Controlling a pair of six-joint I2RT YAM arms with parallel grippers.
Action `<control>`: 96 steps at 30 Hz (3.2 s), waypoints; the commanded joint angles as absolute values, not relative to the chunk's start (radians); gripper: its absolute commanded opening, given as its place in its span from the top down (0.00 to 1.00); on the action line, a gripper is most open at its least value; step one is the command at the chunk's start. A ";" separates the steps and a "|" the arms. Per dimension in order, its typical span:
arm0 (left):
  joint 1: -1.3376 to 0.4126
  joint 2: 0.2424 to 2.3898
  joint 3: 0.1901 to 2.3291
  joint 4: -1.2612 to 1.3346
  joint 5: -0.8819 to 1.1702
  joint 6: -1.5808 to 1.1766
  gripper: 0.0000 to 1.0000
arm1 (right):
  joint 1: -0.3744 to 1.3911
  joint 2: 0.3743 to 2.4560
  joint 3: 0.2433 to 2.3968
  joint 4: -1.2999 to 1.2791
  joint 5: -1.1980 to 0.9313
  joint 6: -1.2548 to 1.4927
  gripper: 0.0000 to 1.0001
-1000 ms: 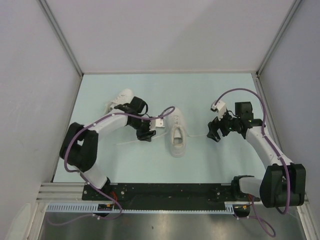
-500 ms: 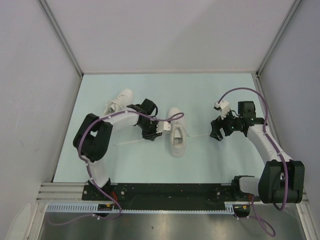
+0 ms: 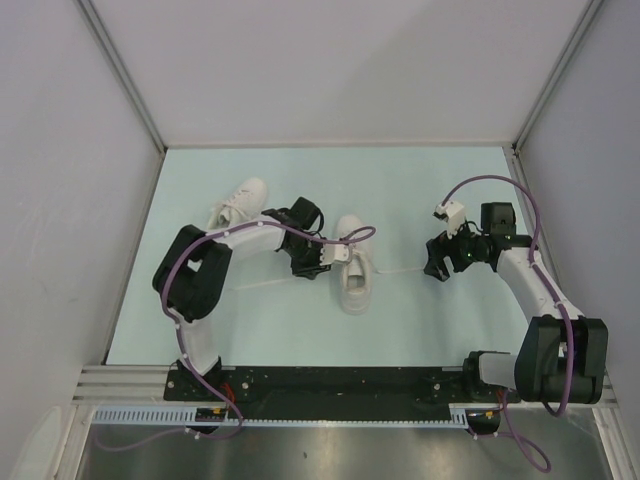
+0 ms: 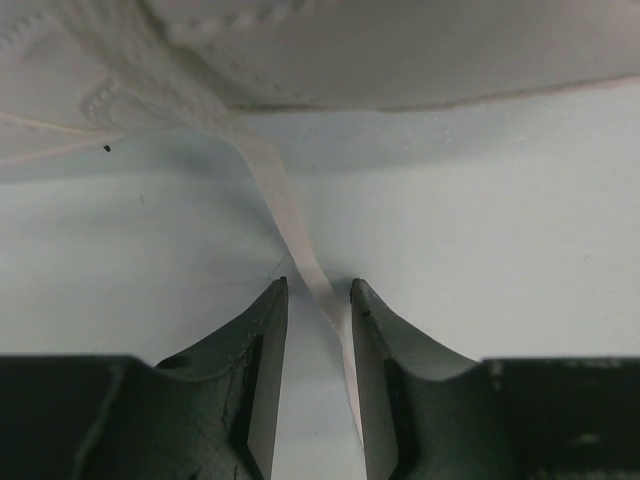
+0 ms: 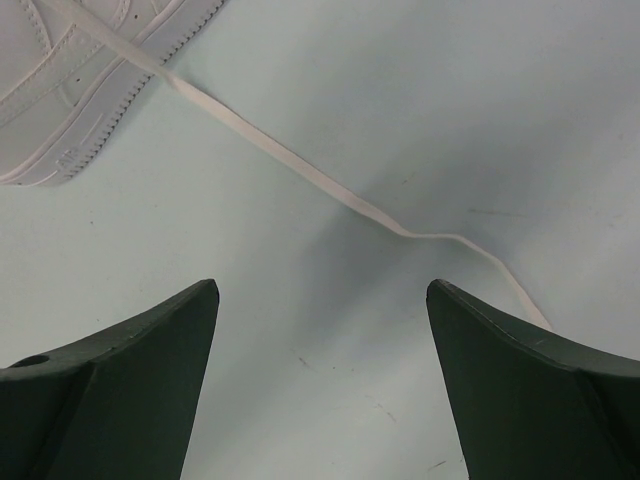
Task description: Tie the shoes
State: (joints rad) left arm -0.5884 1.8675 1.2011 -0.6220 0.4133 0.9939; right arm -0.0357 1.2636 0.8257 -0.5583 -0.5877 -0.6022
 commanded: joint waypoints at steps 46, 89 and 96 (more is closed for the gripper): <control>-0.545 1.557 1.217 -0.086 0.885 0.222 1.00 | 0.023 1.339 0.864 -0.526 -0.580 -0.615 0.37; -0.545 1.545 1.213 -0.202 0.928 0.449 1.00 | 0.152 1.356 0.954 -0.036 -0.535 -0.385 1.00; -0.551 1.529 1.206 -0.221 0.951 0.511 1.00 | 0.324 1.443 1.043 0.231 -0.525 -0.223 1.00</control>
